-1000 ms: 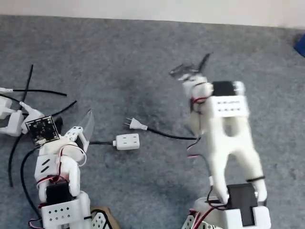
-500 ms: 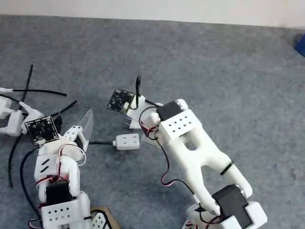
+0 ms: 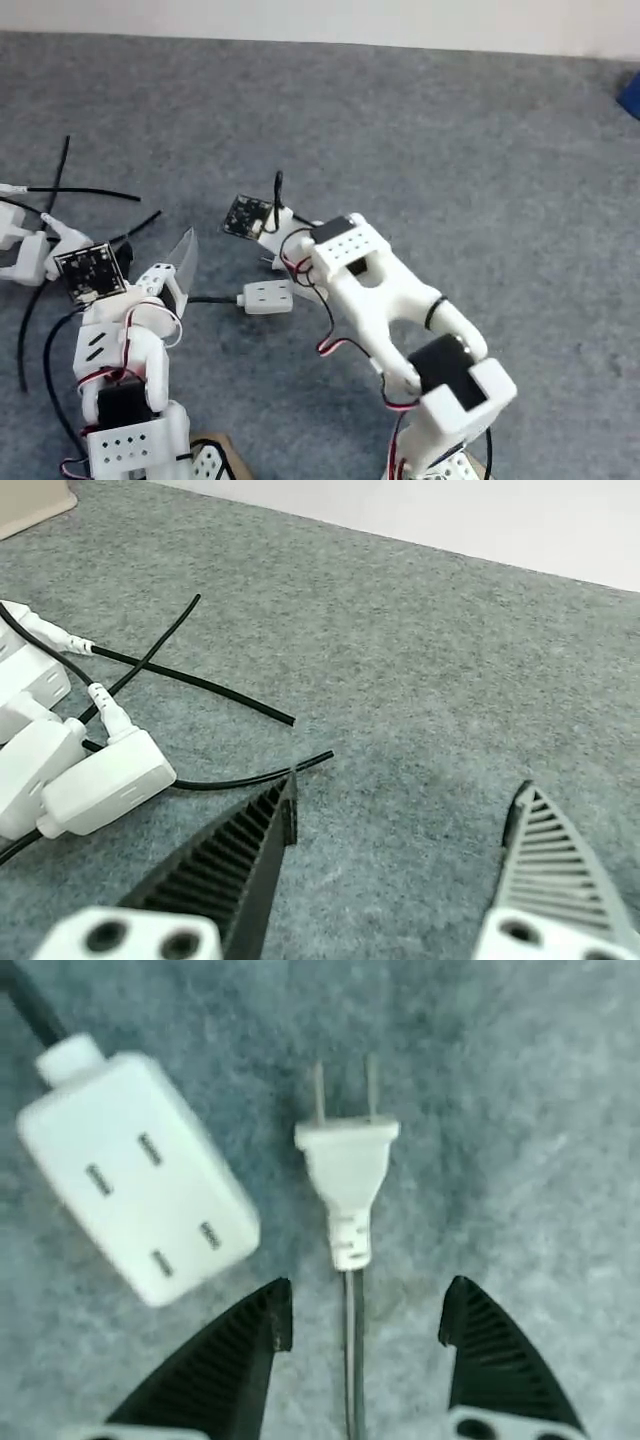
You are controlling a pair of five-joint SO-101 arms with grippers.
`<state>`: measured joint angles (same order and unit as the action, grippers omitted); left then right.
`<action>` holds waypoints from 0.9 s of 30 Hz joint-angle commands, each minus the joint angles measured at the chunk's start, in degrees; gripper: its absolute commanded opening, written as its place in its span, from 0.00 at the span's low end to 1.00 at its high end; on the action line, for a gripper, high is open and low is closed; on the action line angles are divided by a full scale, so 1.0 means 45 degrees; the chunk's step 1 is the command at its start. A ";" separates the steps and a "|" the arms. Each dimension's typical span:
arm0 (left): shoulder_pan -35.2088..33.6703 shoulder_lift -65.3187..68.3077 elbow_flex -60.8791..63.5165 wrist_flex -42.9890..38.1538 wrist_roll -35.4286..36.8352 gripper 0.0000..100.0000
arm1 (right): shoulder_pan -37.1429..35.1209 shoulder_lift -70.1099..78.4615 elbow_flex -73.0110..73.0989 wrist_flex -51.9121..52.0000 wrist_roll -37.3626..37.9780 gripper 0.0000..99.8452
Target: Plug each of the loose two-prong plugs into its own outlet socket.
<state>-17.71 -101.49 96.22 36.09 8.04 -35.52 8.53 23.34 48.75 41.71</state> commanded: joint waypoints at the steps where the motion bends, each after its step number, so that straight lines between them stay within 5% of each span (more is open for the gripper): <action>1: 0.0342 -0.0010 0.0205 -0.0234 0.0020 0.33 | -0.0166 0.0303 -0.1260 -0.0303 0.0156 0.24; 18: 0.0342 -0.0010 0.0205 -0.0215 0.0020 0.33 | -0.0147 0.2217 -0.2237 -0.0225 0.0156 0.24; 25: 0.0342 -0.0010 0.0205 -0.0215 0.0020 0.33 | -0.0127 0.2178 -0.2335 0.1182 0.0156 0.00; 27: 0.0342 -0.0010 0.0205 -0.0215 0.0020 0.33 | -0.0107 0.2178 -0.2335 0.1299 0.0156 0.02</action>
<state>-16.84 -101.49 96.22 36.09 8.04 -35.52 18.37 13.14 52.44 41.71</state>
